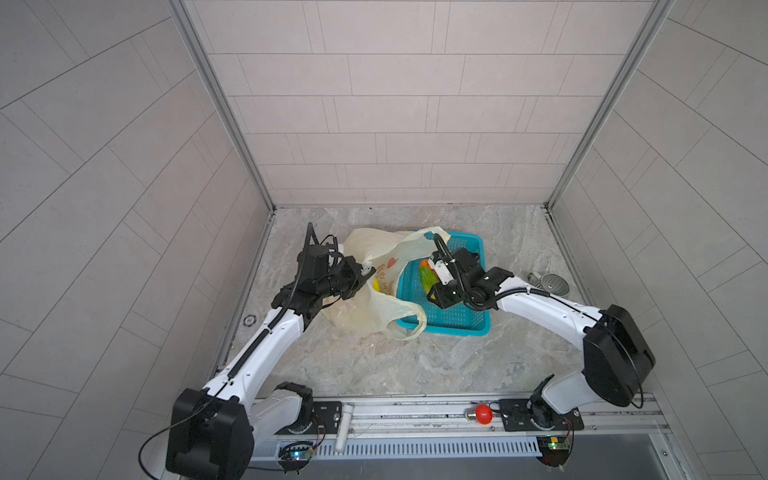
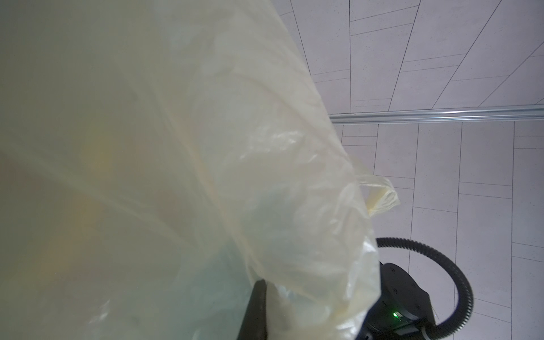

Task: Place the fruits into the plastic bag
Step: 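Carry the elongated fruit into the bag mouth and open the right gripper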

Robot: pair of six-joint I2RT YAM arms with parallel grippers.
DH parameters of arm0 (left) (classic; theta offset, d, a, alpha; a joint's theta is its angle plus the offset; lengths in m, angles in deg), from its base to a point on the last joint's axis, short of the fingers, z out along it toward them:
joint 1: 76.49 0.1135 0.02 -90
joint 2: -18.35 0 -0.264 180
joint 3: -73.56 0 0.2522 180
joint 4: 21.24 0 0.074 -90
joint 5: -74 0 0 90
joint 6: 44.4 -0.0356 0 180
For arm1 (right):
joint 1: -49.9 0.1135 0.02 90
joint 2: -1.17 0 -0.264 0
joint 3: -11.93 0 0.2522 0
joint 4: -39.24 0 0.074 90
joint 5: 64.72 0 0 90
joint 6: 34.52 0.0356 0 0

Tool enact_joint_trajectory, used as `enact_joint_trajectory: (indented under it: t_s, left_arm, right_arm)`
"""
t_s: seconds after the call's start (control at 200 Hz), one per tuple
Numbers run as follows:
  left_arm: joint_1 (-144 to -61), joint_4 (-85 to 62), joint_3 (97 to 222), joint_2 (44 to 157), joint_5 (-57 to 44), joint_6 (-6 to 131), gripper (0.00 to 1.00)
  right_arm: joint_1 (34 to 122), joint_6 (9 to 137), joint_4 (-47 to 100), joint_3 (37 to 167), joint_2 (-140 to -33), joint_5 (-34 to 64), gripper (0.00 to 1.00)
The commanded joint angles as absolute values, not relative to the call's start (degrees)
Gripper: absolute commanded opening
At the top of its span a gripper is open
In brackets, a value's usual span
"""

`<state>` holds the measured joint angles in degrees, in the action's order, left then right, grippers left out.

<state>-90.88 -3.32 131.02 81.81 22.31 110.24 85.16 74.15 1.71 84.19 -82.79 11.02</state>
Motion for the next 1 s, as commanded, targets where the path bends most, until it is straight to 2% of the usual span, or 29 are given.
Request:
enact_joint_trajectory:
  t_s: [0.0,0.13,0.31,0.731,0.931,0.996]
  left_arm:
    - [-91.18,-4.12,130.65,81.98,22.80,109.68,0.00]
    - [-91.16,-3.87,130.91,82.10,22.88,109.36,0.00]
    - [-91.16,-3.48,131.02,82.13,22.95,109.15,0.00]
    - [-91.42,-3.57,130.41,81.26,23.97,108.89,0.00]
    - [-91.39,-3.73,130.00,81.07,24.06,108.88,0.00]
    - [-91.42,-4.10,129.84,81.12,24.13,109.05,0.00]
  right_arm:
    - [85.82,75.14,1.56,82.71,-79.80,5.56,0.21]
    - [87.28,74.03,4.07,82.71,-77.57,0.50,0.21]
    - [89.71,74.70,9.89,85.06,-78.52,0.64,0.21]
    - [90.93,82.33,11.06,104.97,-99.26,-1.05,0.21]
    - [90.99,86.23,13.44,110.12,-104.69,-1.96,0.23]
    - [91.01,87.63,14.90,110.42,-105.78,-2.33,0.26]
